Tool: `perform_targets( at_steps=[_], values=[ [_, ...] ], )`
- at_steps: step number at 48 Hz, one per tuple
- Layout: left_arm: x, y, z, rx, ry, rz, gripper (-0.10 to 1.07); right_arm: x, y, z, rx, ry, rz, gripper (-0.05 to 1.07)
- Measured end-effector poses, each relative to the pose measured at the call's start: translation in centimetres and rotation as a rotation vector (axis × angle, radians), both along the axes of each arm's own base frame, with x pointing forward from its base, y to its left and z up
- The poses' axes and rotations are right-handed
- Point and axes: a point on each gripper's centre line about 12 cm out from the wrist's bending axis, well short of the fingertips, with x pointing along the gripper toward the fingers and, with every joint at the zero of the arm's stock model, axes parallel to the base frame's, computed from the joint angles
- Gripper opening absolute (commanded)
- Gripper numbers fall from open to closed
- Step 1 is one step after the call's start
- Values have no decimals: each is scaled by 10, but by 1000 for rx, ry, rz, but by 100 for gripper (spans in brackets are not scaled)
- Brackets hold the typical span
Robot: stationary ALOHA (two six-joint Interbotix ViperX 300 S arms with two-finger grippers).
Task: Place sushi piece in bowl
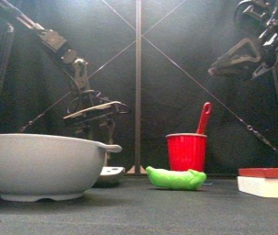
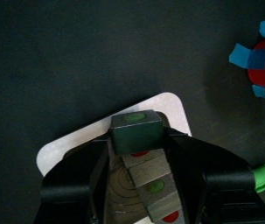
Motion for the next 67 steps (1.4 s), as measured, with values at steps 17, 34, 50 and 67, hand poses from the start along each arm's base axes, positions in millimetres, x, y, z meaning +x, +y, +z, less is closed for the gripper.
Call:
perform_targets(
  at_steps=[17,34,50,67],
  values=[
    [-3,-12,43,80,-83,-86,67,0,0,0,-1,-1,1,66],
    [-2,-92,68,183,-122,-408,67,0,0,-1,0,7,-2,66],
    [-20,-201,47,229,-81,-868,68,0,-1,-1,2,7,-8,66],
    [-7,-226,47,245,-265,-973,69,0,-1,-3,6,16,-9,66]
  ],
)
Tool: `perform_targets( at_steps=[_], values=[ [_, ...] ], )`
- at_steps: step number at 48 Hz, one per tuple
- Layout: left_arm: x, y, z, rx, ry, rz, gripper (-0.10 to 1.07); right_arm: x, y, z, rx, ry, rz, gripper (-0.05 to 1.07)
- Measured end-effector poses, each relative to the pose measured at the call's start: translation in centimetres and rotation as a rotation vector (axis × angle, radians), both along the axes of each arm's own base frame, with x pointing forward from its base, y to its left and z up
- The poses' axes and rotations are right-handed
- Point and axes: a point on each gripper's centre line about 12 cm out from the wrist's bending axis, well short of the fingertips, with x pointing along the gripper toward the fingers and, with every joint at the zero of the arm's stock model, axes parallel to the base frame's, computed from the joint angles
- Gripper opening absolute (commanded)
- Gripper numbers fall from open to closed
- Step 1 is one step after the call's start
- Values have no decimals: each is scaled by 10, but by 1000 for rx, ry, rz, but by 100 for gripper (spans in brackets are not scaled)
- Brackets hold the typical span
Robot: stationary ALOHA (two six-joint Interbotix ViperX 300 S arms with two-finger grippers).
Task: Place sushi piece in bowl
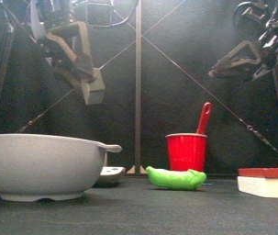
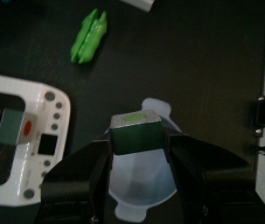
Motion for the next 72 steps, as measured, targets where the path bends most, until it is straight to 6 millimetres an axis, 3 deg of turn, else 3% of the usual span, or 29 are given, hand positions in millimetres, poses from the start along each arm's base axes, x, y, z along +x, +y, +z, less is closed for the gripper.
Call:
perform_targets(
  at_steps=[14,20,30,39,54,72],
  values=[
    [7,-5,-33,21,91,-5,69,0,0,-1,0,3,-2,66],
    [6,-5,-39,28,120,1,69,0,0,-1,-1,5,-2,66],
    [-5,-7,-49,19,176,9,70,0,0,-1,0,4,-2,66],
    [-15,-9,-59,-15,219,33,79,0,-1,-1,1,7,-2,66],
    [-18,-10,-61,-43,232,49,96,0,-1,-1,1,7,-2,66],
    [-16,-12,-58,-65,228,62,98,0,-1,-2,0,9,-3,66]
  ],
)
